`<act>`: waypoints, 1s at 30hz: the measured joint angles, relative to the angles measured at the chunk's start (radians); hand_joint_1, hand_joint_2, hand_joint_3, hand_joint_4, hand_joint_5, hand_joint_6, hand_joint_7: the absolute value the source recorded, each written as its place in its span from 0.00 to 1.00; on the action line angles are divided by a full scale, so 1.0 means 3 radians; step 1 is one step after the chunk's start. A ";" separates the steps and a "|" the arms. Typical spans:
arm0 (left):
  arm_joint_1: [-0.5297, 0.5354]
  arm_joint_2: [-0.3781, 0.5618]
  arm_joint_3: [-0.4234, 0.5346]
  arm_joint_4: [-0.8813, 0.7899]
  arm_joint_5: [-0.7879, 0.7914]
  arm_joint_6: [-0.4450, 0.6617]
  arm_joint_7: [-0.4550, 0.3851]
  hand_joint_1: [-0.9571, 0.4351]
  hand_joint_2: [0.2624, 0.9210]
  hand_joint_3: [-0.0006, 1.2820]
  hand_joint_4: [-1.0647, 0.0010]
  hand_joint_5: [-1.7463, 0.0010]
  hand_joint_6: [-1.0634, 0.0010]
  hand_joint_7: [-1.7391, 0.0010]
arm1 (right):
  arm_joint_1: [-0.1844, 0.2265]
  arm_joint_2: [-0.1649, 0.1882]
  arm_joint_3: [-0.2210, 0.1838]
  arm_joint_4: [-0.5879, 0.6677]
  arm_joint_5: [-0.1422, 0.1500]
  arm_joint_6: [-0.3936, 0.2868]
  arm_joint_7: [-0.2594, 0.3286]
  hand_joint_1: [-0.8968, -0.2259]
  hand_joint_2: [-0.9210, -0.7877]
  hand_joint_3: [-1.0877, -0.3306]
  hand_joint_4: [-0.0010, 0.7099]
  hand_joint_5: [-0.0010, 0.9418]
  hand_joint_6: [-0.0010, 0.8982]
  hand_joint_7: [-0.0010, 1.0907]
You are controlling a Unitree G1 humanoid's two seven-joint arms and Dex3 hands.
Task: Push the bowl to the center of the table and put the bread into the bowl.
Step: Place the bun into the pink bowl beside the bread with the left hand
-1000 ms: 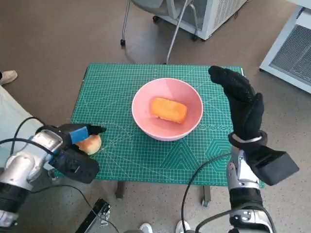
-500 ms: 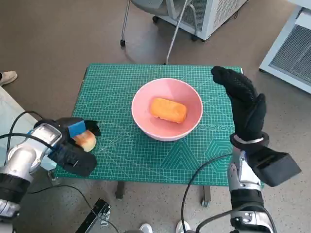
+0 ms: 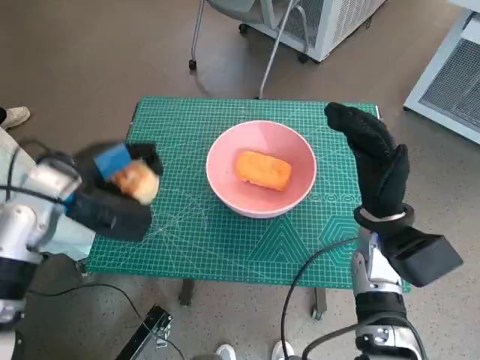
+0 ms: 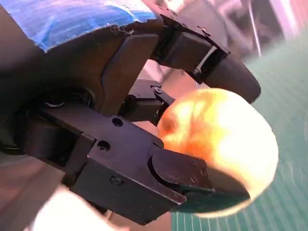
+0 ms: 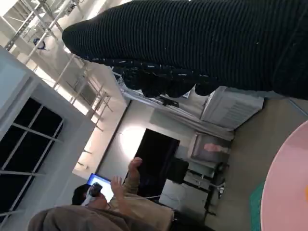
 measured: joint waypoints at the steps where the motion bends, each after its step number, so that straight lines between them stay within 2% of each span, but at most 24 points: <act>1: -0.0039 -0.0001 0.0029 -0.0043 -0.0028 0.0016 -0.0023 0.69 0.97 0.05 0.34 0.36 0.35 0.34 | 0.0000 0.0000 0.0000 0.0001 0.0001 0.0000 0.0005 0.73 0.28 0.61 0.69 0.01 0.23 0.80; 11: -0.0390 -0.0188 0.0191 -0.0461 -0.0255 0.0228 -0.0303 0.69 1.00 0.03 0.40 0.35 0.31 0.34 | -0.0002 -0.0001 -0.0003 0.0002 0.0014 -0.0001 0.0049 0.73 0.23 0.63 0.70 0.01 0.23 0.80; 16: -0.0518 -0.0358 0.0190 -0.0576 -0.0304 0.0267 -0.0335 0.69 1.00 0.03 0.40 0.34 0.31 0.35 | -0.0009 -0.0001 -0.0009 0.0027 0.0015 -0.0007 0.0053 0.73 0.20 0.64 0.70 0.01 0.23 0.80; 19: -0.0584 -0.0459 0.0165 -0.0589 -0.0305 0.0269 -0.0318 0.69 1.00 0.03 0.39 0.35 0.32 0.34 | -0.0015 -0.0001 -0.0012 0.0046 0.0015 -0.0015 0.0054 0.72 0.18 0.65 0.70 0.01 0.23 0.80; 25: -0.0756 -0.0733 -0.0027 -0.0403 -0.0215 0.0209 -0.0104 0.69 1.00 0.05 0.38 0.37 0.36 0.29 | -0.0027 -0.0001 -0.0020 0.0081 0.0015 -0.0054 0.0056 0.72 0.14 0.66 0.70 0.01 0.23 0.80; 30: -0.0879 -0.0950 -0.0227 -0.0112 -0.0109 0.0153 0.0026 0.69 1.00 0.07 0.46 0.26 0.36 0.35 | -0.0033 -0.0002 -0.0025 0.0098 0.0015 -0.0068 0.0056 0.72 0.08 0.67 0.70 0.01 0.24 0.80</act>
